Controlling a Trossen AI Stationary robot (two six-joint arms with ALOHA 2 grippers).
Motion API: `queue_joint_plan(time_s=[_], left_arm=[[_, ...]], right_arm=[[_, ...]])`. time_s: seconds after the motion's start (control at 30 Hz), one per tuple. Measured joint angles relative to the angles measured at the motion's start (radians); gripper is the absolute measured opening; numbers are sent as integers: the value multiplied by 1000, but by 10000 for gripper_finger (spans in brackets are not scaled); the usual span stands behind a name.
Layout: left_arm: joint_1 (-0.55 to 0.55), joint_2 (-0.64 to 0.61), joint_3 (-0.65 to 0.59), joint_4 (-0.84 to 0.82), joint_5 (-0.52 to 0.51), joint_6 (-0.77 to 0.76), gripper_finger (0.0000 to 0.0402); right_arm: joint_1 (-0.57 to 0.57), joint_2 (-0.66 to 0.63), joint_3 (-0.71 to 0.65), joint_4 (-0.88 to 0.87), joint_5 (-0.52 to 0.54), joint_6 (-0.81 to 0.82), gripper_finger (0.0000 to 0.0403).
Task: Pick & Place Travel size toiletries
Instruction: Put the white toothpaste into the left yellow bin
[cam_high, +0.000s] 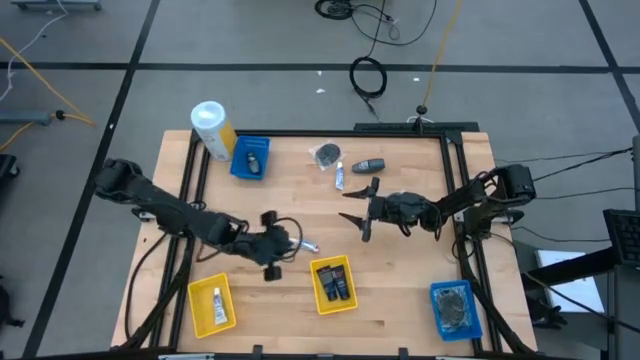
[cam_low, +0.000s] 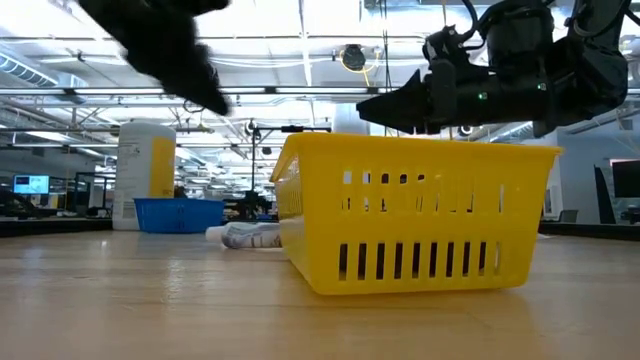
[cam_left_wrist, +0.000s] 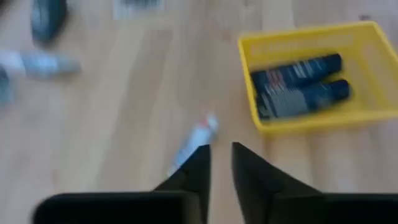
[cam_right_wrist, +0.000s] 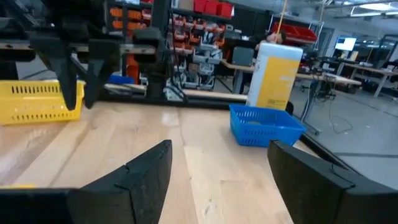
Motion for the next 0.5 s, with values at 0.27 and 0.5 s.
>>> queue_joint_plan(time_s=[0.27, 0.5], left_arm=[[67, 232, -1, 150, -9, 293, 232], [107, 401, 0, 259, -36, 324, 298]], right_arm=[[16, 0, 0, -76, 0, 54, 256], [36, 0, 0, -80, 0, 53, 256]])
